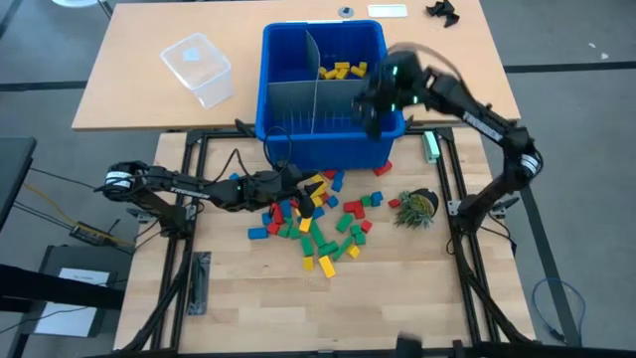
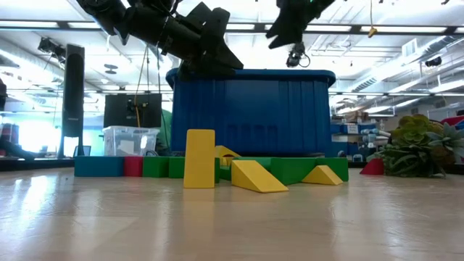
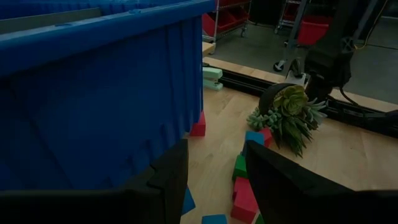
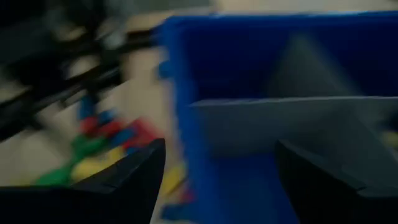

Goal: Sort Items/Unsort Items

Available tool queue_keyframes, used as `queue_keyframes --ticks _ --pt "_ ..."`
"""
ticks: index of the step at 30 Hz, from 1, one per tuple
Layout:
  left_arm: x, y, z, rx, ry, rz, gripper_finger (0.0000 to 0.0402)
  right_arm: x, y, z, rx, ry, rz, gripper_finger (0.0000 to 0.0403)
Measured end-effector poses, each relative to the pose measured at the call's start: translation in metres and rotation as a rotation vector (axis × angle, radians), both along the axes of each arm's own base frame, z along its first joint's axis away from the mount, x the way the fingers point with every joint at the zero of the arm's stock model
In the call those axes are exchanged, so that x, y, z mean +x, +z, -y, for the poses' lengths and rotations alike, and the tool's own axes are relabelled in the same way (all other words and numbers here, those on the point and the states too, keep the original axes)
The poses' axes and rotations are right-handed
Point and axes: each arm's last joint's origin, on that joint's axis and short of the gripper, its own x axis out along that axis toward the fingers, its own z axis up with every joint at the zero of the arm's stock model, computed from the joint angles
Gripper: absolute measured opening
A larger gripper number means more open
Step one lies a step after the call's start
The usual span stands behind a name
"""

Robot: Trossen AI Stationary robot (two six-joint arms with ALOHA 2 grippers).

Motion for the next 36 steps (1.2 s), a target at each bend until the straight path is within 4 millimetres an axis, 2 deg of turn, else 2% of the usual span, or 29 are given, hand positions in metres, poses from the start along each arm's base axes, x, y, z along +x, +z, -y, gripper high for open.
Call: queue_keyframes --ticks 4,9,12,15,19,27,31,36 --pt "0.0 0.0 0.0 0.0 0.0 0.0 0.0168 0.004 -0.027 -0.052 0.035 0.153 -0.06 0.0292" --pt "0.0 0.0 0.0 0.0 0.0 0.0 0.0168 0.004 -0.076 -0.11 0.06 0.312 -0.115 0.0292" --pt "0.0 0.0 0.0 0.0 0.0 0.0 0.0168 0.004 -0.104 -0.139 0.051 0.36 -0.146 0.029" --pt "0.0 0.0 0.0 0.0 0.0 0.0 0.0168 0.004 -0.133 -0.16 0.048 0.42 -0.183 0.0288" --pt "0.0 0.0 0.0 0.0 0.0 0.0 0.0168 0.006 -0.164 -0.178 0.052 0.493 -0.254 0.0286" --pt "0.0 0.0 0.0 0.0 0.0 0.003 0.0168 0.012 -0.193 -0.212 0.036 0.641 -0.364 0.0262" --pt "0.0 0.0 0.0 0.0 0.0 0.004 0.0168 0.018 -0.208 -0.218 -0.006 0.661 -0.422 0.0243" --pt "0.0 0.001 0.0 0.0 0.0 0.006 0.0168 0.026 -0.227 -0.217 -0.036 0.657 -0.481 0.0225"
